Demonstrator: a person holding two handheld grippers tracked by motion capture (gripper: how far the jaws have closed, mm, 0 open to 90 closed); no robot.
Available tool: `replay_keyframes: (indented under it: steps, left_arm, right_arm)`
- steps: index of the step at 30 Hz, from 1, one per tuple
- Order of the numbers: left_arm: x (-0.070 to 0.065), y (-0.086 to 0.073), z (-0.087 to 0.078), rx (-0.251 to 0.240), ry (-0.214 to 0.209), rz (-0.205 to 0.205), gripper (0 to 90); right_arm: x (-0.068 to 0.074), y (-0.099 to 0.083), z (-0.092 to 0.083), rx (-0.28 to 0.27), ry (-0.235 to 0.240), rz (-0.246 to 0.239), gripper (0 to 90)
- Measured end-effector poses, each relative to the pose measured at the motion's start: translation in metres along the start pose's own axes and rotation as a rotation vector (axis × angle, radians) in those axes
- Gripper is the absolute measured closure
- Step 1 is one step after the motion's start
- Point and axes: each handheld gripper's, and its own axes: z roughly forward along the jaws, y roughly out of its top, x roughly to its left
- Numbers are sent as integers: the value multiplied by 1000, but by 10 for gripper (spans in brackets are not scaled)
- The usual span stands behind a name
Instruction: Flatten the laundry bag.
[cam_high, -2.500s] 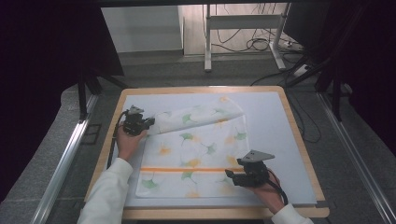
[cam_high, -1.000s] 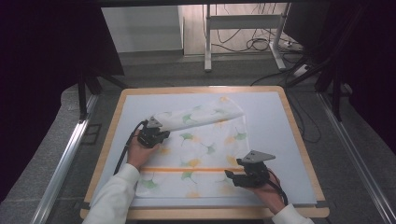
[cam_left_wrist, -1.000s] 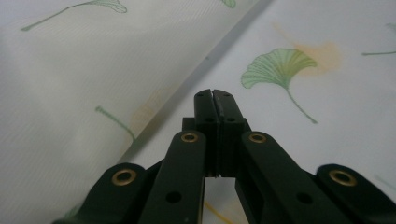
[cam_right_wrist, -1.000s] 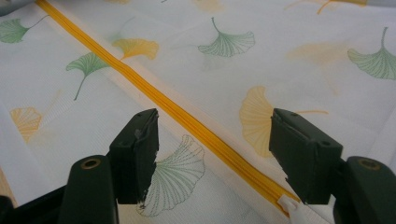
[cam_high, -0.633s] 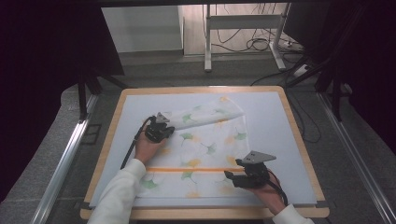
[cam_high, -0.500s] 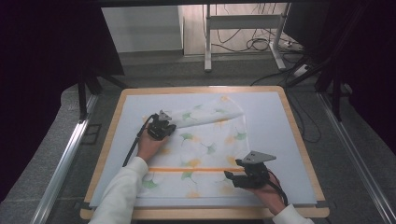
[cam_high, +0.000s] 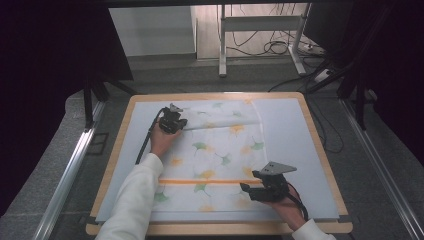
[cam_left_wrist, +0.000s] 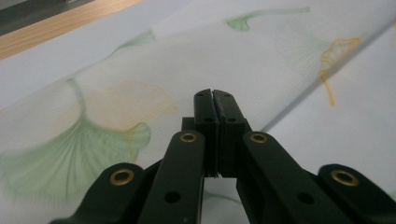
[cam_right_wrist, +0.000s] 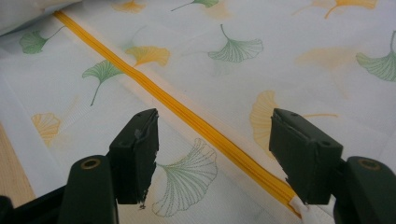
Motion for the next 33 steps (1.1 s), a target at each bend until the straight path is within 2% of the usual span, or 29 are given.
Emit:
replay_keyframes:
  steps: [3, 7, 10, 12, 13, 17, 20, 23, 26, 33]
  left_arm:
    - [-1, 0, -3, -4, -8, -2, 895]
    - [-8, -2, -16, -23, -33, 30, 897]
    - [-14, -7, -29, -18, -82, 41, 897]
    - [-19, -13, -36, -3, -84, 71, 897]
    - [-20, -15, -39, -1, -88, 73, 897]
    - [-20, -27, -46, 15, -100, 62, 896]
    - [-26, -37, -55, -2, -117, 61, 896]
    - [-34, -47, -65, -12, -131, 32, 896]
    - [-43, -54, -75, -11, -122, 33, 885]
    - [-57, -72, -101, -48, -143, 40, 853]
  right_arm:
    - [-1, 0, -1, -4, -4, -2, 332]
    - [-1, 0, -1, -1, -7, 0, 332]
    - [0, 0, -1, -5, -4, -3, 332]
    - [0, 0, -1, -2, -4, -7, 332]
    - [1, 1, 0, -3, -2, -7, 332]
    - [3, 1, 0, -2, -2, -10, 332]
    - [2, 1, 0, -2, -3, -11, 332]
    - [0, 1, 0, -4, -8, -1, 332]
    - [-1, 1, -1, -4, -12, -1, 332]
    - [-1, 0, -2, 1, -17, -2, 332]
